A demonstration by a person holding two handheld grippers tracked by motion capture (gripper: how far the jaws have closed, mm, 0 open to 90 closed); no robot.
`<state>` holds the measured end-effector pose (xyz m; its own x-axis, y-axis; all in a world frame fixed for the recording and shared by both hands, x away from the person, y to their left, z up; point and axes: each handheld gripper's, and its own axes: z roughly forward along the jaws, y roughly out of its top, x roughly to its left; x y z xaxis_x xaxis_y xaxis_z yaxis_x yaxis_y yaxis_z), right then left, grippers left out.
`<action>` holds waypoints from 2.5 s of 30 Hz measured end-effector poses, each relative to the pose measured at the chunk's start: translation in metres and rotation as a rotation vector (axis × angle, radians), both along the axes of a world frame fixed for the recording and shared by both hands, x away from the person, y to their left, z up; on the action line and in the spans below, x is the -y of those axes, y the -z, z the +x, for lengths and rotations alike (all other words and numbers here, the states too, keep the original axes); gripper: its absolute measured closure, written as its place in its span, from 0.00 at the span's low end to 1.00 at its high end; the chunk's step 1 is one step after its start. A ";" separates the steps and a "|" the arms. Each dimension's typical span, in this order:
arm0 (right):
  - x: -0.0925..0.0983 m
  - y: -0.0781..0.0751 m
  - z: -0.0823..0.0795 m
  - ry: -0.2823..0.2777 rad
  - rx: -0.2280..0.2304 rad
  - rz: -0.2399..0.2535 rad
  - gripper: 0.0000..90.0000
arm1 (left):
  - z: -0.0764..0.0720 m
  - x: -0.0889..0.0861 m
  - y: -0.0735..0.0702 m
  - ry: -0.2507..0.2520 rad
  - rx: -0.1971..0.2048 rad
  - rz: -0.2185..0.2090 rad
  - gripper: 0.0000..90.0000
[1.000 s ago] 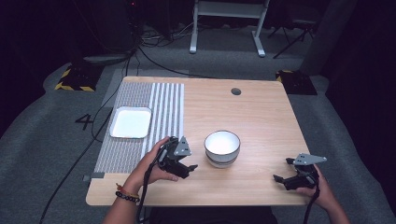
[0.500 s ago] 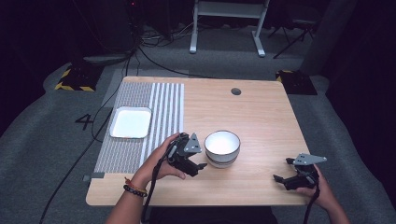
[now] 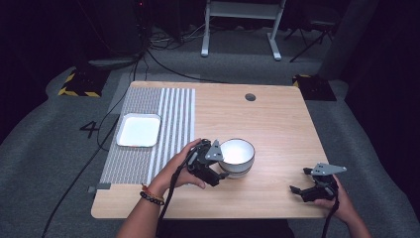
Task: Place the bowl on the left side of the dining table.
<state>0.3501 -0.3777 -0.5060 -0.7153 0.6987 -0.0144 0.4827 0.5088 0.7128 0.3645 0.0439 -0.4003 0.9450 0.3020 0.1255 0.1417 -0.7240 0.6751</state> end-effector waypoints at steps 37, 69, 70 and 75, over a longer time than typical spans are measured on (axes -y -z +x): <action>0.000 0.000 0.000 0.000 0.000 0.000 0.03 | 0.027 0.038 0.017 0.089 -0.115 -0.004 0.18; 0.000 0.000 0.000 0.000 0.000 0.000 0.03 | 0.015 0.053 0.011 0.286 -0.016 0.079 0.87; 0.000 0.000 0.000 0.000 0.000 0.000 0.03 | 0.015 0.053 0.010 0.285 -0.018 0.075 0.87; 0.000 0.000 0.000 0.000 0.001 0.000 0.03 | 0.014 0.053 0.011 0.272 -0.026 0.056 0.88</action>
<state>0.3501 -0.3777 -0.5060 -0.7152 0.6987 -0.0148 0.4823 0.5089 0.7130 0.3789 -0.0093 -0.4109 0.9935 0.0302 0.1096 -0.0461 -0.7737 0.6319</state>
